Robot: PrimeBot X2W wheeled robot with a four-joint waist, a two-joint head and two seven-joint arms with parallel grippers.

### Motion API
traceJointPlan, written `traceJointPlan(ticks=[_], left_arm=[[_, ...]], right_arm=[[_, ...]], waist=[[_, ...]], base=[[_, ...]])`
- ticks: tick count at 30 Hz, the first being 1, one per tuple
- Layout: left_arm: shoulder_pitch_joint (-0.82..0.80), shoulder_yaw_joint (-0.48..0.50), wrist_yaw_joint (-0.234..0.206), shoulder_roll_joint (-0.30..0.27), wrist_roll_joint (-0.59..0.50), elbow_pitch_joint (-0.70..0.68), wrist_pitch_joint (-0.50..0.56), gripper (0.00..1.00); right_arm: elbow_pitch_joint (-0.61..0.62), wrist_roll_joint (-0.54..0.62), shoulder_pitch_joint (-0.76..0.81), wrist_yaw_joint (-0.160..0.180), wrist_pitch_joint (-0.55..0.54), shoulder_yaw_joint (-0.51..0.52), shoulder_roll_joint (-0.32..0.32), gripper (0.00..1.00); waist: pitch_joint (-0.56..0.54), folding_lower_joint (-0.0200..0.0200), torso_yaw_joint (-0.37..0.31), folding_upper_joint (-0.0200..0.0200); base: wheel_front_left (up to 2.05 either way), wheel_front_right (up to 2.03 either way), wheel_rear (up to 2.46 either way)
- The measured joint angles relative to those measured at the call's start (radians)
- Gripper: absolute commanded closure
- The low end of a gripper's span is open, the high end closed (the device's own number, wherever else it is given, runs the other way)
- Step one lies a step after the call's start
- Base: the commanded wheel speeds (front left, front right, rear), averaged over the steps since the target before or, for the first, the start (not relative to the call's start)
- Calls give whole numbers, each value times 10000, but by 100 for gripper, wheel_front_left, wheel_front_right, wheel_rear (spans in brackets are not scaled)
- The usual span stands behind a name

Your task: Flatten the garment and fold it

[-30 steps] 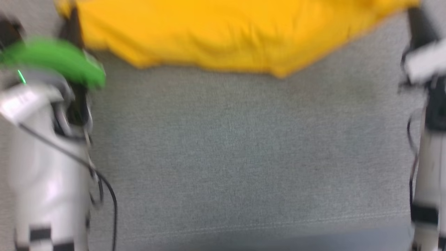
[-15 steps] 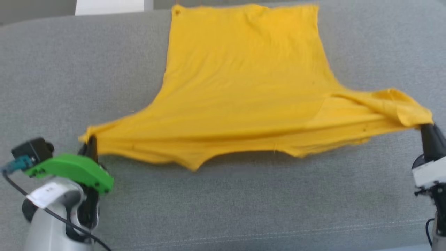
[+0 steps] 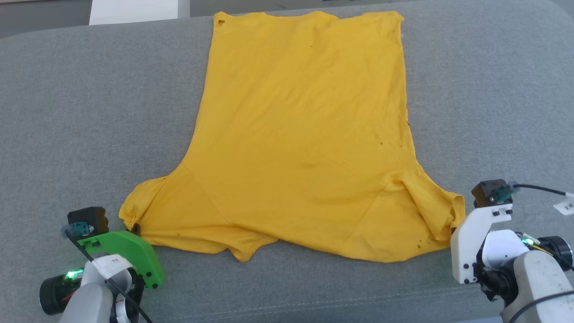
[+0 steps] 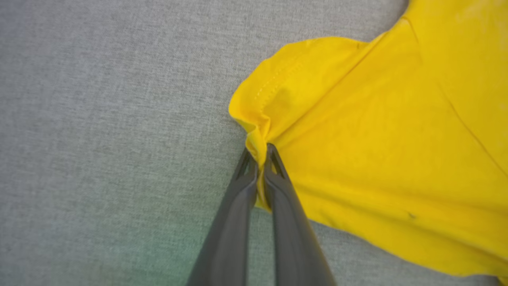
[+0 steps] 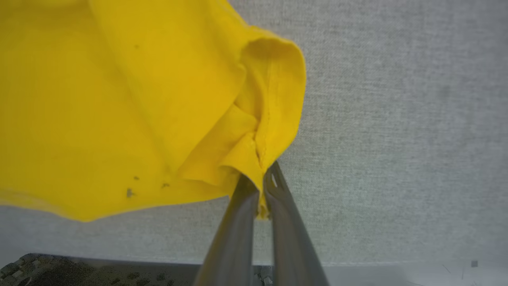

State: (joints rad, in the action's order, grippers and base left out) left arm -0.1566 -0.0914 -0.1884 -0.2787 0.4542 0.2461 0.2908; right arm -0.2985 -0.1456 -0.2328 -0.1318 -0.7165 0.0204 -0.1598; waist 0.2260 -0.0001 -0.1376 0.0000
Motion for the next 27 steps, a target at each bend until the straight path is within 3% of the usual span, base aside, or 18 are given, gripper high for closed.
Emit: traceJointPlan(ticks=[2,3,4,5,9,17,21,27], left_arm=[[-21,-8,29,12,19,56,-105,100],[-27,2,40,48,52,63,-155,100],[-27,12,71,82,84,73,-213,100],[-28,23,111,115,130,73,-290,100],[-24,96,205,280,334,-21,-472,100],[-9,249,182,479,652,-811,-723,100],[-32,213,107,481,639,-1505,-807,100],[-218,-88,65,525,468,-2537,-817,100]], right_arm=[[-261,-19,-213,0,-201,-155,-88,100],[-357,-40,-287,0,-226,-171,-128,91],[-395,-148,-333,0,-174,-146,-140,8],[-401,-247,-343,0,-90,-102,-155,0],[104,-968,-342,0,464,479,-71,0],[2675,-1781,-1180,2,1979,2111,265,0],[2752,-1674,-2409,0,2796,2199,424,0],[1367,-1463,-4427,2,3691,2395,416,0]], waist=[[7,0,28,0],[2,0,46,0],[-12,0,60,0],[-31,0,71,0],[-118,0,84,0],[0,0,-71,0],[351,0,-91,0],[1178,1,79,1]], base=[[0,0,0],[0,0,0],[0,0,0],[0,0,0],[0,0,0],[0,0,0],[0,0,0],[0,0,0]])
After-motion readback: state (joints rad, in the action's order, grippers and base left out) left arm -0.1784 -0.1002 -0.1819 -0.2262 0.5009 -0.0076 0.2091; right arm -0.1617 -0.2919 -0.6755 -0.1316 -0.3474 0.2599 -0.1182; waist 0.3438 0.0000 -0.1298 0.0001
